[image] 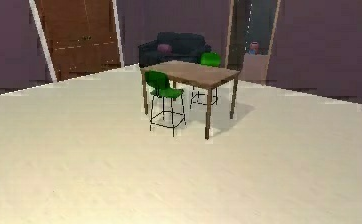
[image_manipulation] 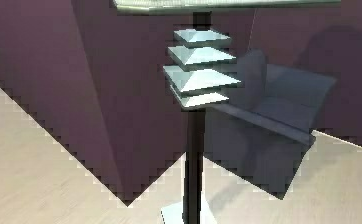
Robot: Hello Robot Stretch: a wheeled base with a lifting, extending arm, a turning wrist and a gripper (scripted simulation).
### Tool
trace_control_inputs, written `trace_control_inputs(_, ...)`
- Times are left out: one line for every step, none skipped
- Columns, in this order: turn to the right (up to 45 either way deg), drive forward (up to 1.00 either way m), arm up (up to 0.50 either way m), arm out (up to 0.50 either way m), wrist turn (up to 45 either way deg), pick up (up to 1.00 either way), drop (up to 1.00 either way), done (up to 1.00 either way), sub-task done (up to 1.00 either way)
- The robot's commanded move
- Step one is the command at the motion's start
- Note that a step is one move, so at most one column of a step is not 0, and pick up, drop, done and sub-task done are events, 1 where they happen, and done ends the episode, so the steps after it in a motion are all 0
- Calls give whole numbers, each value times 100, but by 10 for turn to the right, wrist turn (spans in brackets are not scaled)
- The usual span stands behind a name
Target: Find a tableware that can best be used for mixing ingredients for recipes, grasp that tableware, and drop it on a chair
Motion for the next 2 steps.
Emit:
trace_control_inputs(240, 0, 0, 0, 0, 0, 0, 0, 0)
trace_control_inputs(0, 100, 0, 0, 0, 0, 0, 0, 0)
